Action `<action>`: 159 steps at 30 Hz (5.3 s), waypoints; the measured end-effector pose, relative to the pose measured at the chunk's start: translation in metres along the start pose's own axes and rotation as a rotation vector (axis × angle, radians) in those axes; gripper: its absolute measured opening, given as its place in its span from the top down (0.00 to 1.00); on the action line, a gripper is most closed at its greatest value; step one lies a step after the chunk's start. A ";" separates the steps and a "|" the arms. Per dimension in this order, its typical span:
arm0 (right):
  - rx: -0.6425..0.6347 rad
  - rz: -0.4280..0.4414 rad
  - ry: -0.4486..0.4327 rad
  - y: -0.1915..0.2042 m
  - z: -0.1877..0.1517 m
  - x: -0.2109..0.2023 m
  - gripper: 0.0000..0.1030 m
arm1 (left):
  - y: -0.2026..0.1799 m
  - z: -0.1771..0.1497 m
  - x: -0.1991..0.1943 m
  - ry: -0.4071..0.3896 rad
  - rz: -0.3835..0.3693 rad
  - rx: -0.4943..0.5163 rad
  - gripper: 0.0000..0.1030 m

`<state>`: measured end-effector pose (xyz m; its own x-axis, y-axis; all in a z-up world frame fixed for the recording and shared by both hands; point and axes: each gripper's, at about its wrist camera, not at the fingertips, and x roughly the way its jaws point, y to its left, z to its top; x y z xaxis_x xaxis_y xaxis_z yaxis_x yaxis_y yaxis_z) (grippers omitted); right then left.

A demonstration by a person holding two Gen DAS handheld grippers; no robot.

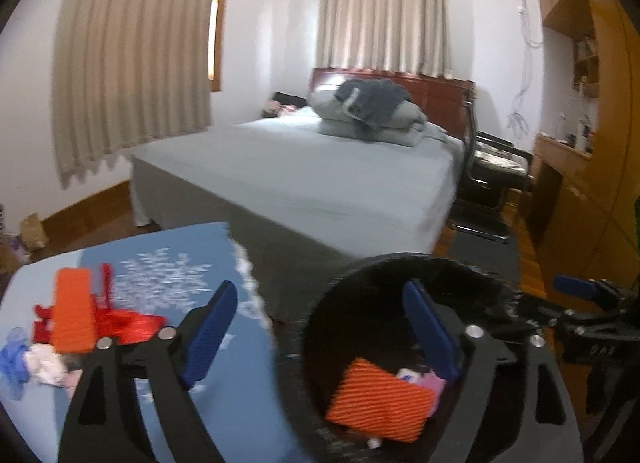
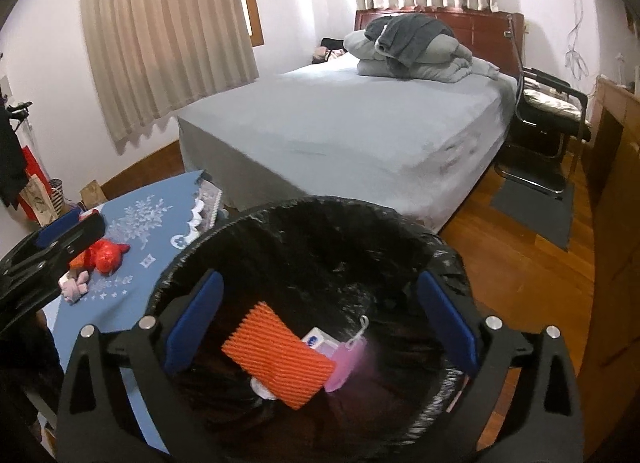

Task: Collect trash
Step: 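Carry the orange net and pink mask over the bin and release both, then move both open tools back over the remaining items on the table, then grasp the white plastic bag with the left tool while the right tool grasps the pink cloth, then carry the white bag and pink cloth over the bin and release both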

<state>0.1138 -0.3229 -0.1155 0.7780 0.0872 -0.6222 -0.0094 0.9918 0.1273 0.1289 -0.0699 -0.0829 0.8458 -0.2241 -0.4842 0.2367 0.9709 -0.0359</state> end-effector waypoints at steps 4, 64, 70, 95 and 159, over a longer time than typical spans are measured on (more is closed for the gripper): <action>-0.009 0.024 -0.002 0.019 0.004 0.002 0.07 | 0.033 -0.007 -0.017 -0.009 0.081 -0.024 0.09; -0.412 0.415 0.260 0.393 -0.061 0.143 0.23 | 0.320 -0.140 -0.112 0.128 0.570 -0.358 0.07; -0.434 0.507 0.299 0.402 -0.063 0.140 0.55 | 0.318 -0.139 -0.108 0.134 0.560 -0.355 0.07; -0.348 0.433 0.260 0.317 -0.040 0.127 0.66 | 0.288 -0.103 -0.002 0.209 0.433 -0.311 0.09; -0.161 0.234 0.044 0.124 0.008 0.002 0.65 | 0.076 -0.026 -0.040 0.049 0.058 -0.108 0.73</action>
<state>0.1193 -0.2003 -0.0945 0.7151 0.3161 -0.6235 -0.2879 0.9459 0.1494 0.1008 0.0150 -0.0889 0.8317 -0.1657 -0.5300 0.1331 0.9861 -0.0994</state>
